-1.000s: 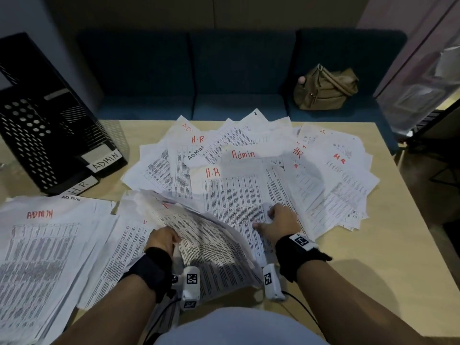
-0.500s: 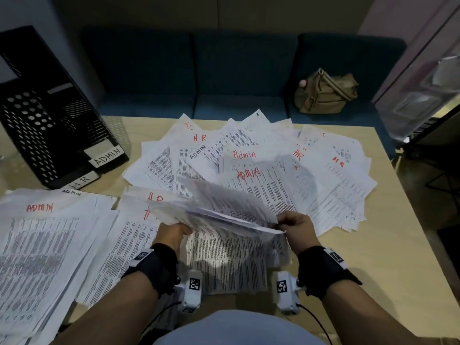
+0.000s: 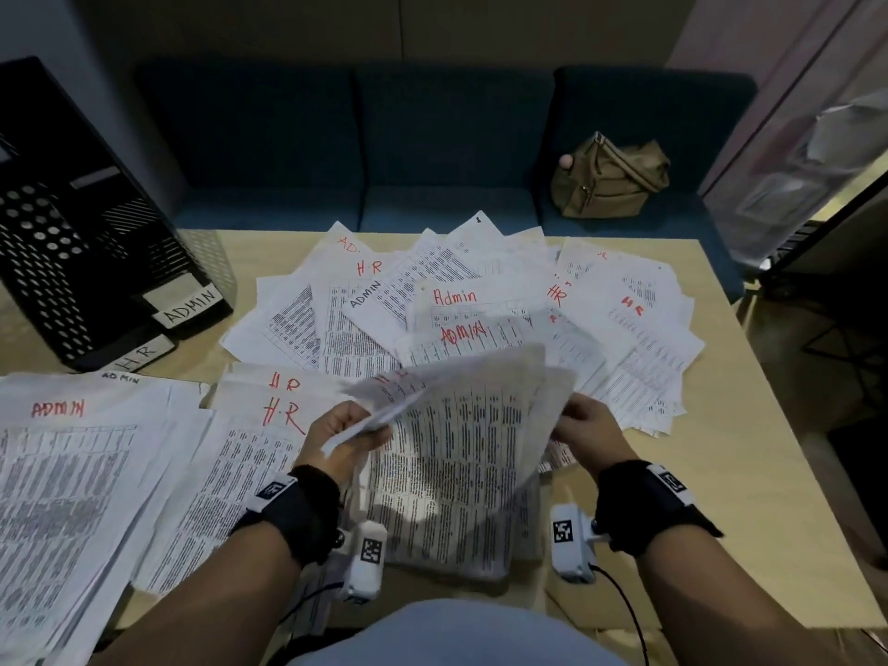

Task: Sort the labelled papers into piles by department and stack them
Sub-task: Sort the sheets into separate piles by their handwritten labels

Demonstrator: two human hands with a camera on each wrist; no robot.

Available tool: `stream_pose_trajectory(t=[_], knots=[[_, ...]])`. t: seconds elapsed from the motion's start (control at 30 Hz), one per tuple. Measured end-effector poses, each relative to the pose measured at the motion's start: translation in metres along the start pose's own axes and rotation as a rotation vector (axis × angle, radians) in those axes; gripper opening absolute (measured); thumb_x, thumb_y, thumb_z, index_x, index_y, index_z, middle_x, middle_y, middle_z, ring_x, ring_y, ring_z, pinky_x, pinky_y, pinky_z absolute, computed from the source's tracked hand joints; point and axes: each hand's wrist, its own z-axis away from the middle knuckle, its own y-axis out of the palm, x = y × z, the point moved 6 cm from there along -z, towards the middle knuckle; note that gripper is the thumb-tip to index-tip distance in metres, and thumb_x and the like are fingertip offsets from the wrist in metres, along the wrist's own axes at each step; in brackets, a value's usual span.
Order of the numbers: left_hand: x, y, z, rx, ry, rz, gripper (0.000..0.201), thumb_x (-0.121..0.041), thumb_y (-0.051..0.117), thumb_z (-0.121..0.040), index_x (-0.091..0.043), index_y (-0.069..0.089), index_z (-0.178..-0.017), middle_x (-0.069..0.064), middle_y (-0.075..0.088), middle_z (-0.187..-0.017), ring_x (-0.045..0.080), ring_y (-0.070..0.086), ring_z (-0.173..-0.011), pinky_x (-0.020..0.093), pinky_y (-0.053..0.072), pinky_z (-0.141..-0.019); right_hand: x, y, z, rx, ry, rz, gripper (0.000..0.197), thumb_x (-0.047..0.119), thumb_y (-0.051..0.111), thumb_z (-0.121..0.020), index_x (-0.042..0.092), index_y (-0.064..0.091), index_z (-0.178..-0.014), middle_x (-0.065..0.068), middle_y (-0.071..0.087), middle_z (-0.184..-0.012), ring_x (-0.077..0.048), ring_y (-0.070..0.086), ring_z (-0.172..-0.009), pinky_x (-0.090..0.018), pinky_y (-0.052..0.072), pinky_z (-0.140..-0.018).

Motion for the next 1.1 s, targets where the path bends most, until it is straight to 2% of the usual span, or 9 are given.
stream_pose_trajectory(t=[0.17,0.3,0.47,0.6,0.77,0.83,0.93,1.03,1.1], knots=[[-0.015,0.002,0.023,-0.070,0.003,0.164,0.048,0.009,0.067,-0.080,-0.009,0.050,-0.122,0.005,0.067,-0.109,0.019,0.065,-0.101,0.020,0.053,-0.074,0.002,0.014,0.002,0.077,0.031,-0.113,0.024,0.027,0.053,-0.096,0.006,0.065,-0.098,-0.014,0.066,-0.091,-0.028,0.063,-0.080,-0.043,0.054,-0.083],[-0.022,-0.006,0.031,-0.093,-0.025,0.199,0.053,0.009,0.063,-0.083,-0.009,0.043,-0.129,0.002,0.063,-0.119,0.016,0.061,-0.109,0.022,0.050,-0.087,-0.003,-0.002,-0.011,-0.256,-0.099,0.586,0.042,0.035,0.071,-0.081,0.016,0.061,-0.117,-0.015,0.058,-0.121,-0.035,0.054,-0.110,-0.050,0.047,-0.094],[-0.030,-0.064,0.028,-0.207,-0.044,0.089,0.035,0.002,0.061,-0.088,-0.010,0.057,-0.121,0.004,0.063,-0.118,0.018,0.063,-0.099,0.027,0.050,-0.084,-0.008,-0.004,-0.014,-0.257,0.080,0.978,0.089,0.051,0.080,-0.065,0.018,0.038,-0.136,-0.018,0.038,-0.138,-0.039,0.036,-0.125,-0.053,0.039,-0.097],[-0.019,-0.133,0.021,-0.378,-0.139,-0.357,0.024,-0.008,0.065,-0.084,-0.010,0.063,-0.108,0.015,0.068,-0.105,0.032,0.064,-0.096,0.046,0.052,-0.092,-0.012,-0.003,-0.025,-0.246,0.122,0.860,0.103,0.042,0.087,-0.059,0.013,0.032,-0.141,-0.020,0.037,-0.138,-0.040,0.036,-0.128,-0.053,0.040,-0.100],[0.002,-0.167,0.021,-0.445,-0.226,-0.742,0.026,-0.012,0.065,-0.083,-0.006,0.060,-0.109,0.022,0.065,-0.107,0.038,0.060,-0.097,0.047,0.050,-0.089,-0.012,0.001,-0.024,-0.278,0.069,0.622,0.056,0.022,0.080,-0.073,0.005,0.051,-0.118,-0.020,0.058,-0.111,-0.038,0.059,-0.101,-0.039,0.050,-0.079],[0.003,-0.164,0.023,-0.535,-0.228,-0.835,0.050,-0.017,0.070,-0.079,-0.013,0.050,-0.124,0.019,0.055,-0.124,0.038,0.052,-0.110,0.052,0.046,-0.091,-0.009,-0.006,-0.016,-0.375,0.041,0.561,0.019,0.019,0.065,-0.085,0.007,0.057,-0.098,-0.017,0.060,-0.091,-0.035,0.060,-0.084,-0.033,0.045,-0.066],[-0.023,-0.136,0.030,-0.663,-0.058,-1.011,0.075,-0.025,0.074,-0.076,-0.019,0.033,-0.138,0.015,0.035,-0.139,0.037,0.034,-0.124,0.056,0.039,-0.093,-0.009,-0.021,-0.010,-0.483,-0.003,0.540,0.004,0.013,0.056,-0.090,0.011,0.054,-0.087,-0.017,0.059,-0.082,-0.029,0.049,-0.066,-0.031,0.038,-0.061],[-0.053,-0.081,0.029,-0.545,0.294,-0.867,0.050,-0.022,0.068,-0.082,-0.018,0.046,-0.127,0.010,0.045,-0.129,0.031,0.041,-0.119,0.045,0.041,-0.095,-0.014,-0.032,-0.003,-0.484,-0.040,0.453,0.014,0.007,0.053,-0.090,0.009,0.056,-0.104,-0.016,0.057,-0.086,-0.028,0.049,-0.072,-0.032,0.038,-0.064],[-0.053,-0.038,0.023,-0.300,0.314,-0.598,0.017,-0.021,0.063,-0.088,-0.021,0.058,-0.104,0.004,0.059,-0.108,0.026,0.057,-0.103,0.034,0.048,-0.085,-0.021,-0.037,0.001,-0.420,0.004,0.357,0.018,0.007,0.053,-0.091,0.009,0.052,-0.109,-0.017,0.056,-0.089,-0.029,0.052,-0.074,-0.033,0.040,-0.064]])
